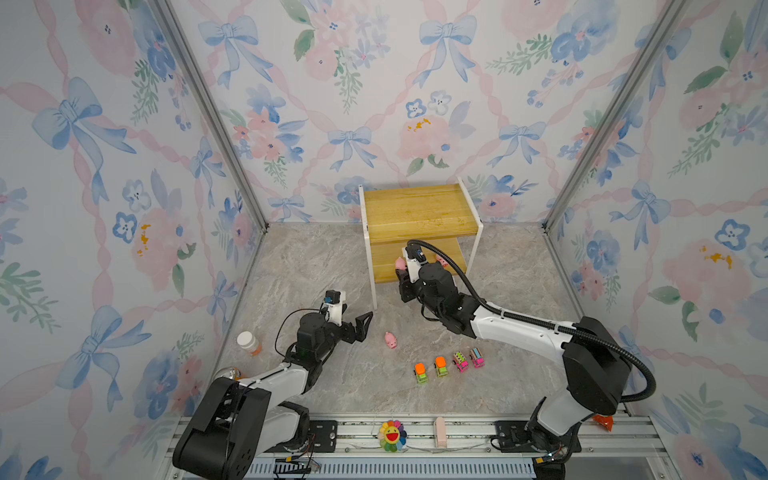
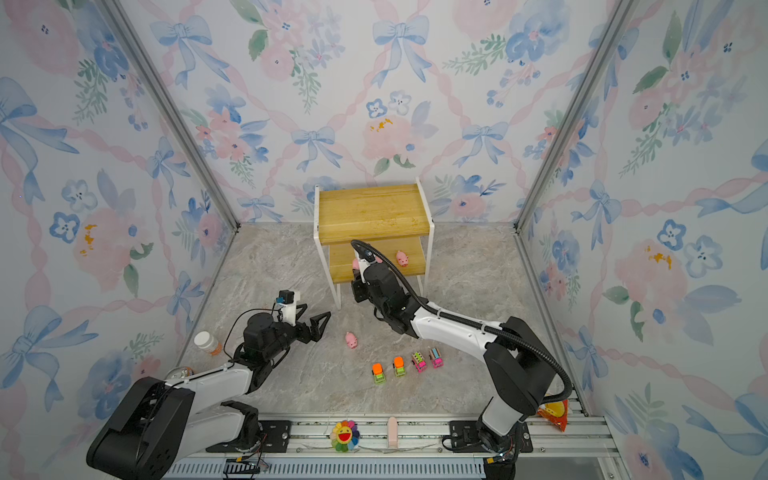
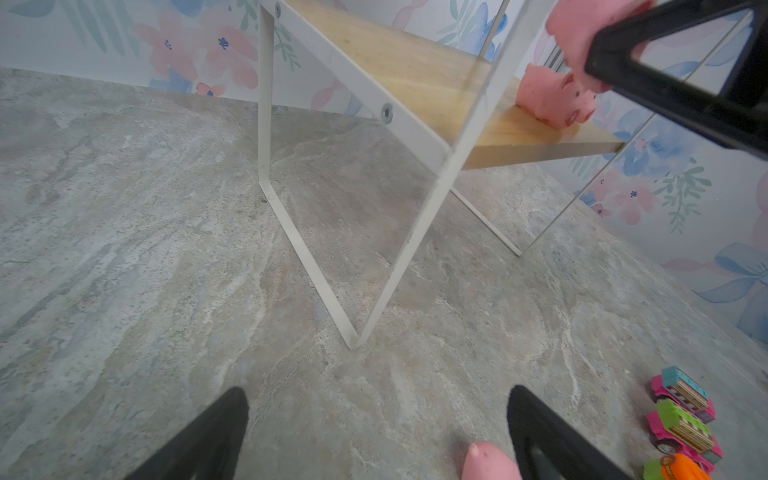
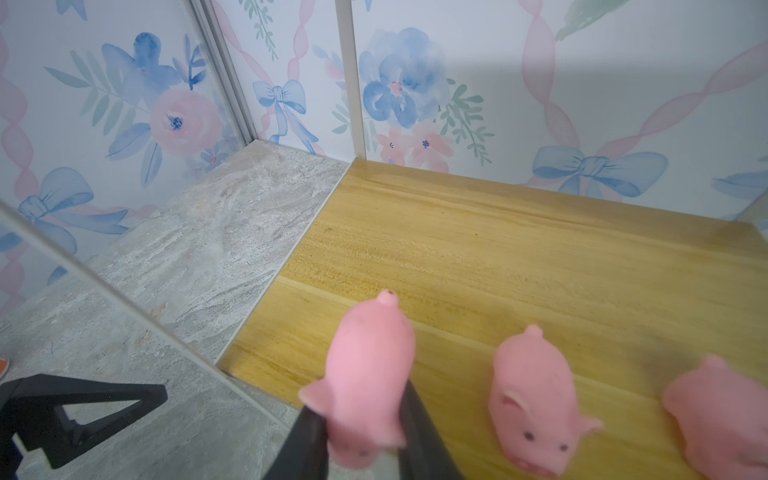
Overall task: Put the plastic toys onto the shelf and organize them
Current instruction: 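Set the pig down on the lower shelf beside the other pigs and release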
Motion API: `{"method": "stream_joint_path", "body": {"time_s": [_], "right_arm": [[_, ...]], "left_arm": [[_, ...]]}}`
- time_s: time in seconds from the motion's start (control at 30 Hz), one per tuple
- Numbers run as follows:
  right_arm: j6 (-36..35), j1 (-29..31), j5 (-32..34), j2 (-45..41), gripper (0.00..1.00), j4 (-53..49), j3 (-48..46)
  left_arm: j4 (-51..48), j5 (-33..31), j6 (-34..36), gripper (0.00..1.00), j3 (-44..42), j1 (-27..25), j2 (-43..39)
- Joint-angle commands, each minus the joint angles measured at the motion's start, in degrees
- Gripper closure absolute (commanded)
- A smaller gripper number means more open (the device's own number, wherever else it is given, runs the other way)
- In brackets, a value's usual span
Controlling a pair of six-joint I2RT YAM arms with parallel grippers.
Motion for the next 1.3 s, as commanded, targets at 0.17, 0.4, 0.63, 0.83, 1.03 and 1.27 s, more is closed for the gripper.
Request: {"method": "stream_joint_path", "body": {"time_s": [0.17,0.4,0.63,0.83,1.03,1.27], "right_arm": [[1.45,-0.54,2.15,3.40,0.72,5.51,-0.87],[0.56,-0.04,4.36,3.52,0.73,8.79,-3.18],[0.89,-0.08,6.10,4.28,0.72,9.91,-3.60],[1.01,-0.09,5.88,5.60,0.71,9.61,-2.40],[1.02,-0.26,5.35,7.03,0.70,9.51,-1.16],[0.79,-0.42,5.18,7.21,0.67,8.97,-0.71]], "left_arm": [[0.32,0.71,0.82,0.02,-0.60,-0.27,0.04],[0.34,0.78,0.82,0.02,-0.47,-0.29,0.24],[0.36,0.81,0.82,0.02,-0.50,-0.33,0.34],[0.36,0.78,0.74,0.02,-0.53,-0.37,0.35],[0.34,0.78,0.73,0.02,-0.37,-0.32,0.40],[0.36,0.78,0.82,0.02,-0.42,-0.32,0.28]]}}
